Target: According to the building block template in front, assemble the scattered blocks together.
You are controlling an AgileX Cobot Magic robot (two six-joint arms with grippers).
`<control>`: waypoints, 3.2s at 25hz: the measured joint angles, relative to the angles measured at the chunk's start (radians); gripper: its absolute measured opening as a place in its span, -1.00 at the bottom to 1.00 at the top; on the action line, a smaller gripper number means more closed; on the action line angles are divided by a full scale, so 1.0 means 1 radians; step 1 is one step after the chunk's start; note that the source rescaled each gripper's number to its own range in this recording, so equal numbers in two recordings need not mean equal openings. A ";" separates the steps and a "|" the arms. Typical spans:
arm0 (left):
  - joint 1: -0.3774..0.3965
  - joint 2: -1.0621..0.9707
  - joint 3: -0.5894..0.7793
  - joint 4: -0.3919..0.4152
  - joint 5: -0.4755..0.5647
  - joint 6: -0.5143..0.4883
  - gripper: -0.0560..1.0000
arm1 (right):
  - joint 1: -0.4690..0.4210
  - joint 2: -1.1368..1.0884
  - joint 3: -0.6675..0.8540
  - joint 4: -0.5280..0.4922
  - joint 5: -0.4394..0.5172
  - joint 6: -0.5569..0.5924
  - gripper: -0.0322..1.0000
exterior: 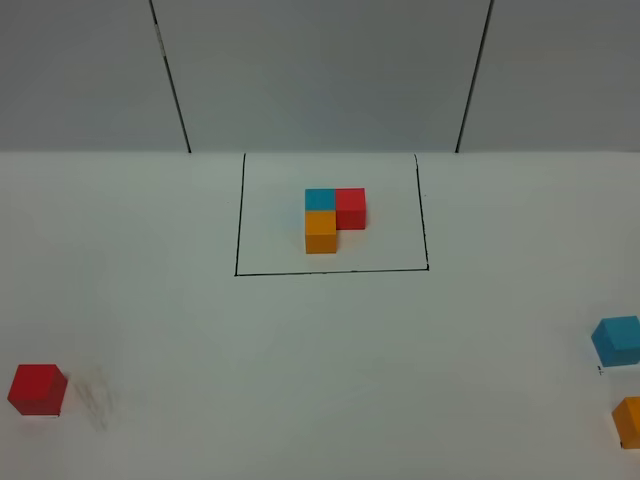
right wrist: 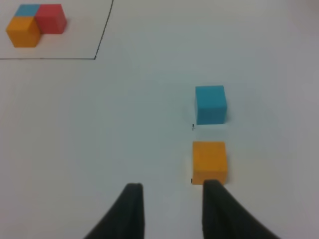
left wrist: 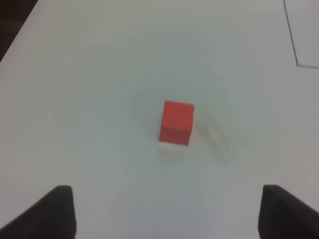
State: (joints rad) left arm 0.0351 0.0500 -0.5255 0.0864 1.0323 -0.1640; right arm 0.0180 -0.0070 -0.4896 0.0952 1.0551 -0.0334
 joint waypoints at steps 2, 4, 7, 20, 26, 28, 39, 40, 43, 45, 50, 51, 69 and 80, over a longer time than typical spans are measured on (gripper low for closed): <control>0.000 0.070 -0.011 0.003 -0.068 -0.039 0.30 | 0.000 0.000 0.000 0.000 0.000 0.000 -0.94; 0.000 0.174 -0.012 0.020 -0.174 -0.054 0.22 | 0.000 0.000 0.000 0.000 0.000 0.000 -0.94; 0.000 0.363 -0.012 0.049 -0.275 -0.058 0.06 | 0.000 0.000 0.000 0.000 0.000 0.000 -0.94; 0.000 1.155 -0.043 0.101 -0.632 -0.069 -0.08 | 0.000 0.000 0.000 0.000 0.000 0.000 -0.94; 0.000 1.305 -0.079 0.099 -0.678 -0.071 -0.08 | 0.000 0.000 0.000 0.000 0.000 0.000 -0.94; 0.000 1.324 -0.081 0.099 -0.692 -0.071 -0.08 | 0.000 0.000 0.000 0.000 0.000 0.000 -0.94; 0.000 1.444 -0.082 0.099 -0.782 -0.070 -0.08 | 0.000 0.000 0.000 0.000 0.000 0.000 -0.94; 0.000 1.457 -0.082 0.098 -0.790 -0.070 -0.08 | 0.000 0.000 0.000 0.000 0.000 0.000 -0.94; 0.000 1.496 -0.082 0.094 -0.802 -0.070 -0.08 | 0.000 0.000 0.000 0.000 0.000 0.000 -0.94; 0.000 1.521 -0.082 0.093 -0.810 -0.070 -0.08 | 0.000 0.000 0.000 0.000 0.000 0.000 -0.94; 0.000 1.573 -0.083 0.092 -0.848 -0.070 -0.09 | 0.000 0.000 0.000 0.000 0.000 0.000 -0.94; 0.000 1.584 -0.083 0.092 -0.858 -0.070 -0.09 | 0.000 0.000 0.000 0.000 0.000 0.000 -0.94; -0.181 1.641 -0.239 0.098 -0.829 0.184 -0.86 | 0.000 0.000 0.000 0.000 0.000 0.000 -0.94; -0.704 1.890 -0.923 -0.072 -0.306 0.804 -0.86 | 0.000 0.000 0.000 0.000 0.000 0.000 -0.94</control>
State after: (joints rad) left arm -0.6692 1.9400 -1.4482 0.0139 0.7268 0.6400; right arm 0.0180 -0.0070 -0.4896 0.0952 1.0551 -0.0334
